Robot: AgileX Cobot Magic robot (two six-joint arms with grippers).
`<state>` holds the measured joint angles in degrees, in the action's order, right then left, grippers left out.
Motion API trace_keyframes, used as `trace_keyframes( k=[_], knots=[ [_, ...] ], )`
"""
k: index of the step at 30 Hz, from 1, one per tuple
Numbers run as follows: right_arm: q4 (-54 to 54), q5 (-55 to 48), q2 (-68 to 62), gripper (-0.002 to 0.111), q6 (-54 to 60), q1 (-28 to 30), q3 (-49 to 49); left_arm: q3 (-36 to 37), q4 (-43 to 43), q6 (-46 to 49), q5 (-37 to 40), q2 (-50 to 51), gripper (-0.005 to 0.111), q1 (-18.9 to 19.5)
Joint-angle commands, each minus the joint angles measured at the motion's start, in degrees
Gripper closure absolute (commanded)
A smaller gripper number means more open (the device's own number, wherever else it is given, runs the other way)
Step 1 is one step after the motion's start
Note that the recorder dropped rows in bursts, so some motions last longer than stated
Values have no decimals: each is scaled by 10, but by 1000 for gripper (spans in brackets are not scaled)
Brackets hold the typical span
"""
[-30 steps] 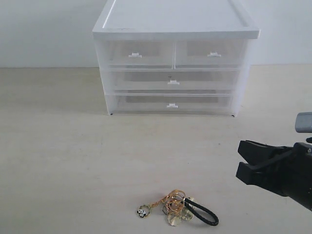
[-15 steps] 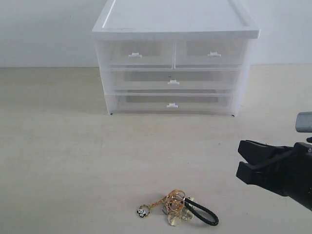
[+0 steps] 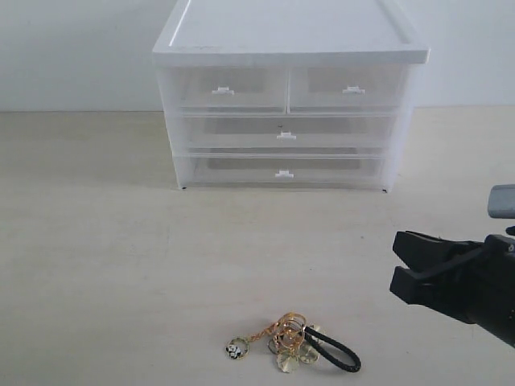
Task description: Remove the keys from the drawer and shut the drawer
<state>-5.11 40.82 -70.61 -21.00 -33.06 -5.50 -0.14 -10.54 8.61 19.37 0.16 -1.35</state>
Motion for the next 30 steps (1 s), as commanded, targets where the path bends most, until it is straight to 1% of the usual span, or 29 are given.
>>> trace_keyframes(
  k=[1,6,30],
  knots=[
    [-1,5,2,108,3,-1,2,1,72,-106,0,-2,103,2],
    [-2,8,2,108,3,-1,2,1,86,-121,-16,-2,103,2],
    [-2,9,2,108,3,-1,2,1,86,-121,-16,-2,103,2]
  ],
)
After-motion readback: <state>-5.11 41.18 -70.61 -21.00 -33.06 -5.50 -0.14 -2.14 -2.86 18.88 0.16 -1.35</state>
